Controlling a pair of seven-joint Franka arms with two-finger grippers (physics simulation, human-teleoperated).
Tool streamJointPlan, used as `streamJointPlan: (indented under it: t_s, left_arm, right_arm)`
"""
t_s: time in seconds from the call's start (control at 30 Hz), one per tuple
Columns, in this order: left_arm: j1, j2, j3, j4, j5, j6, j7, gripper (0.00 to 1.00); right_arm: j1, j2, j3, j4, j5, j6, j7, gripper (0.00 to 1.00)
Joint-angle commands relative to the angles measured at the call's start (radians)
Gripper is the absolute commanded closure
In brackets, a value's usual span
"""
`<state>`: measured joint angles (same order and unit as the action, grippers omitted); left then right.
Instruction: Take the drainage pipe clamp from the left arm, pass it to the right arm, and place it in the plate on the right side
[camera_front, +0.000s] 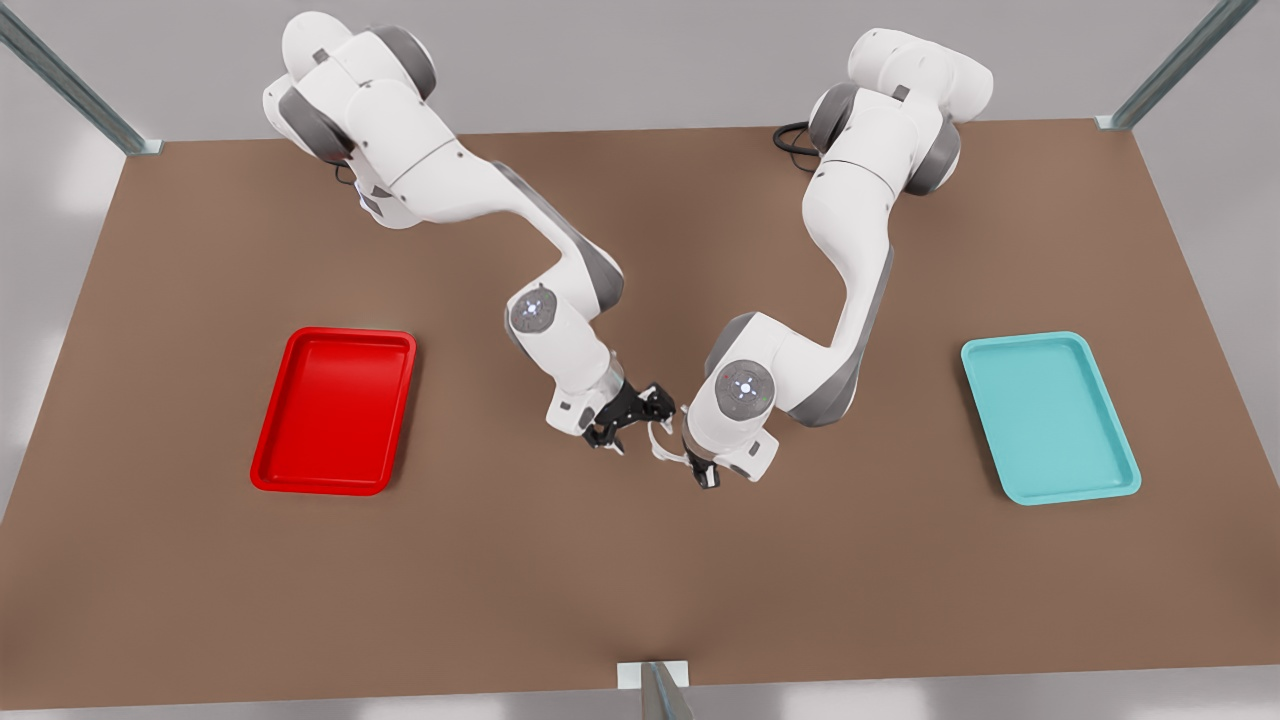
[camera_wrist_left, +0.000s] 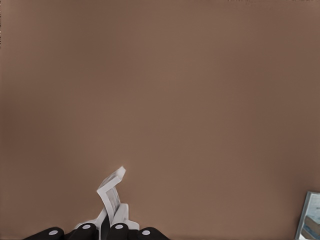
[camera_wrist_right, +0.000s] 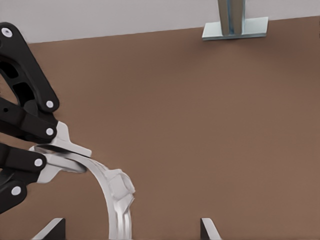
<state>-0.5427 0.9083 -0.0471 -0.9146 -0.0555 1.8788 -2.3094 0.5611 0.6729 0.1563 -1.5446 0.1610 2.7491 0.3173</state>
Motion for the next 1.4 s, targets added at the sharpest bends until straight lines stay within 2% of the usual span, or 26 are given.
streamJointPlan:
  t_s: [0.0, 0.23, 0.27, 0.3, 0.37, 0.4, 0.43, 0.53, 0.6, 0.73, 0.77, 0.8, 0.87, 0.93, 0.97, 1.0, 1.03, 1.07, 1.17, 1.2, 1.37]
  left_arm:
    - [0.001, -0.002, 0.0, 0.0, 0.002, 0.003, -0.156, 0.79]
    - [-0.006, -0.006, 0.001, 0.002, 0.002, 0.003, -0.159, 0.79]
    - [-0.006, -0.006, 0.001, 0.002, 0.002, 0.003, -0.159, 0.79]
    - [-0.006, -0.005, 0.001, 0.002, 0.002, 0.005, -0.159, 0.79]
    - [-0.006, -0.005, 0.001, 0.002, 0.002, 0.005, -0.159, 0.79]
    - [-0.005, -0.006, 0.003, 0.002, 0.002, 0.01, -0.156, 0.55]
    - [-0.005, -0.009, 0.004, 0.0, 0.0, 0.022, -0.157, 0.0]
    - [-0.002, -0.012, 0.004, 0.0, 0.0, 0.016, -0.151, 0.0]
    - [0.05, -0.066, 0.001, 0.0, -0.007, -0.092, -0.05, 0.0]
    - [0.276, -0.213, 0.001, 0.039, -0.04, -0.53, 0.819, 0.0]
    - [0.308, -0.23, 0.004, 0.04, -0.037, -0.572, 1.04, 0.0]
    - [0.339, -0.252, 0.012, 0.043, 0.0, -0.602, 1.412, 0.0]
    - [0.368, -0.269, 0.01, 0.045, 0.115, -0.616, 1.829, 0.0]
    - [0.389, -0.284, 0.01, 0.043, 0.186, -0.698, 2.13, 0.0]
    - [0.461, -0.394, -0.025, -0.108, 0.154, -0.572, 2.141, 0.0]
    - [0.513, -0.646, -0.077, -0.533, 0.118, -0.273, 2.159, 0.0]
    - [0.512, -0.674, -0.1, -0.567, 0.132, -0.312, 2.154, 0.0]
    - [0.514, -0.641, -0.1, -0.507, 0.141, -0.374, 2.156, 0.0]
    - [0.497, -0.629, -0.1, -0.475, 0.137, -0.41, 2.159, 0.0]
    - [0.491, -0.622, -0.1, -0.406, 0.135, -0.509, 2.159, 0.0]
    - [0.472, -0.595, -0.108, -0.385, 0.14, -0.541, 2.151, 0.0]
  right_arm:
    - [0.0, 0.024, 0.0, 0.024, -0.001, 0.003, 0.014, 0.0]
    - [0.011, 0.071, 0.0, 0.06, -0.001, 0.003, -0.024, 0.01]
    - [0.014, 0.08, 0.0, 0.06, -0.001, 0.003, -0.026, 0.08]
    - [0.014, 0.083, 0.0, 0.06, -0.003, 0.003, -0.027, 0.22]
    - [0.011, 0.085, 0.0, 0.061, -0.001, 0.006, -0.064, 0.61]
    - [0.011, 0.085, 0.0, 0.061, -0.001, 0.006, -0.064, 0.79]
    - [0.01, 0.085, 0.0, 0.07, -0.001, 0.006, -0.064, 0.79]
    - [0.01, 0.086, -0.001, 0.078, 0.006, 0.003, -0.044, 0.79]
    - [0.0, 0.1, -0.032, 0.089, -0.003, -0.075, -0.052, 0.79]
    - [-0.076, 0.103, -0.038, 0.089, -0.024, -0.109, -0.081, 0.79]
    - [-0.119, 0.096, -0.037, 0.084, -0.029, -0.155, -0.102, 0.79]
    - [-0.165, 0.053, -0.046, 0.077, -0.031, -0.281, -0.116, 0.79]
    - [-0.21, -0.036, -0.129, 0.063, -0.051, -0.522, -0.116, 0.79]
    - [-0.296, -0.105, -0.149, -0.006, -0.104, -0.6, -0.191, 0.79]
    - [-0.342, -0.13, -0.155, -0.054, -0.143, -0.618, -0.257, 0.79]
    - [-0.411, -0.141, -0.158, -0.071, -0.169, -0.651, -0.337, 0.79]
    - [-0.477, -0.144, -0.158, -0.072, -0.169, -0.701, -0.425, 0.79]
    - [-0.529, -0.165, -0.161, -0.094, -0.189, -0.724, -0.503, 0.79]
    - [-0.65, -0.196, -0.162, -0.13, -0.229, -0.721, -0.655, 0.79]
    - [-0.673, -0.199, -0.162, -0.149, -0.253, -0.717, -0.69, 0.79]
    - [-0.687, -0.318, -0.161, -0.382, -0.281, -0.62, -0.733, 0.79]
